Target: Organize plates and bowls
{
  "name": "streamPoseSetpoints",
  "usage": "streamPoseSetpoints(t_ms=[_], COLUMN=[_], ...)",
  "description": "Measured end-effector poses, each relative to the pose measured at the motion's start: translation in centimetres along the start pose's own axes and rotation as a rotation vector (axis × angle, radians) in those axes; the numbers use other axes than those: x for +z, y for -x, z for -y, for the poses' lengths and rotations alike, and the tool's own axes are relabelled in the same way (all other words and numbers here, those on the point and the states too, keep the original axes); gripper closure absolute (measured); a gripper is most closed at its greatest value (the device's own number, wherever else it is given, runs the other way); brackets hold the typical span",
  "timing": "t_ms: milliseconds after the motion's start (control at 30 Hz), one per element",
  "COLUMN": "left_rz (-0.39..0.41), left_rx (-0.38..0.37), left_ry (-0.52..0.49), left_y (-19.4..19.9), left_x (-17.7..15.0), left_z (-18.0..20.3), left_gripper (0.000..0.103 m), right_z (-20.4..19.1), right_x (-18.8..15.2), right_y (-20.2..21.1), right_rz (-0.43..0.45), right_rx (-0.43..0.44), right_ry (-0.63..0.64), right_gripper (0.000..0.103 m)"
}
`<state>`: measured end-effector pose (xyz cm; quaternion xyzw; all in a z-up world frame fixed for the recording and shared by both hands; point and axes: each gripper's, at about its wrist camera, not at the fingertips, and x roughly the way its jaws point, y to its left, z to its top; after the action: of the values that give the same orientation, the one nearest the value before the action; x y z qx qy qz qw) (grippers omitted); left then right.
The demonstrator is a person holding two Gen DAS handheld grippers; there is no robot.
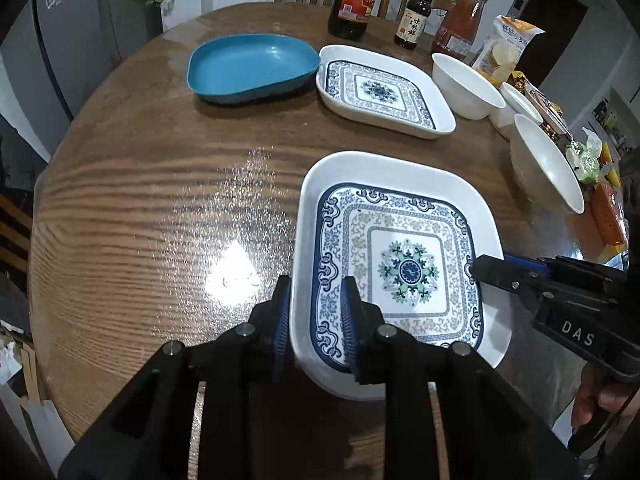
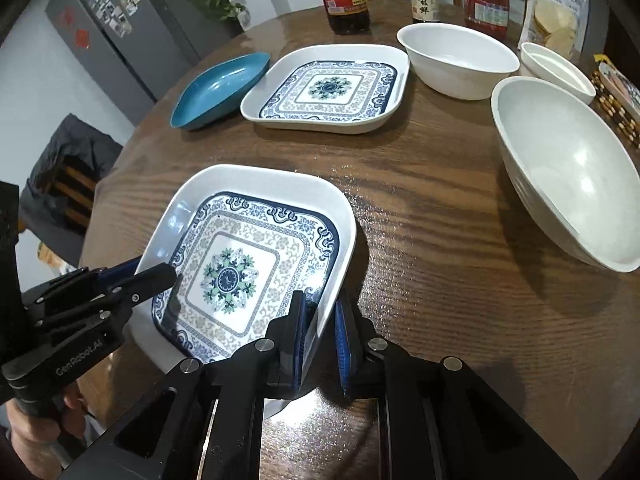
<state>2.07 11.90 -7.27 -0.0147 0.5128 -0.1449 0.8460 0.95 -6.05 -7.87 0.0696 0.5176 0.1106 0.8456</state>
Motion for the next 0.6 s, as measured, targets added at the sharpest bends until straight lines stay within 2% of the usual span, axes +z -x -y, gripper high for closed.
streamPoseSetpoints(t_ms=[167,233,300,333,400,467,533,600], left_rz=[0.029,0.04,0.05,0.06,0.074,0.084,0.095,0.103], left_rx=[0.016,0.024,0.028,0.034,0.04,0.043,0.044,0.047], left_ry=[0.01,0.026,0.041,0.049,0.059,0.069,0.074,0.077], left_y=[0.8,1.1,1.4,1.7,2.2,2.6,2.9,3.3], left_x=[0.2,0.4,0.6,0.7,0.9,1.2,1.5,1.7], left_z=[-0.2,-0.6,-1.0,-1.2,-1.4,-1.6,-1.6,-1.6], left_gripper=[0.075,0.065,0.05,0.047,0.043,0.04,0.037,0.032], right_z=[-0.5,-0.7,-1.0,-1.1,-1.4,-1.6,-1.9,-2.2], right_x=[0.1,0.3,0.5,0.5,0.7,0.8,0.8,0.9], right_y=[0.8,1.4,2.0,2.2,2.7,3.3,3.8,4.3], right_rz=[0.047,0.074,0.097,0.105,0.128,0.151,0.176,0.199], right_rx=[-0.056,-0.078,-0.102,-0.107,-0.127,-0.141,-0.15,-0.156], right_ry=[0.031,0.047,0.064,0.069,0.085,0.098,0.109,0.118], right_gripper=[0.087,0.085,0.084,0.082,0.076,0.062,0.052,0.046])
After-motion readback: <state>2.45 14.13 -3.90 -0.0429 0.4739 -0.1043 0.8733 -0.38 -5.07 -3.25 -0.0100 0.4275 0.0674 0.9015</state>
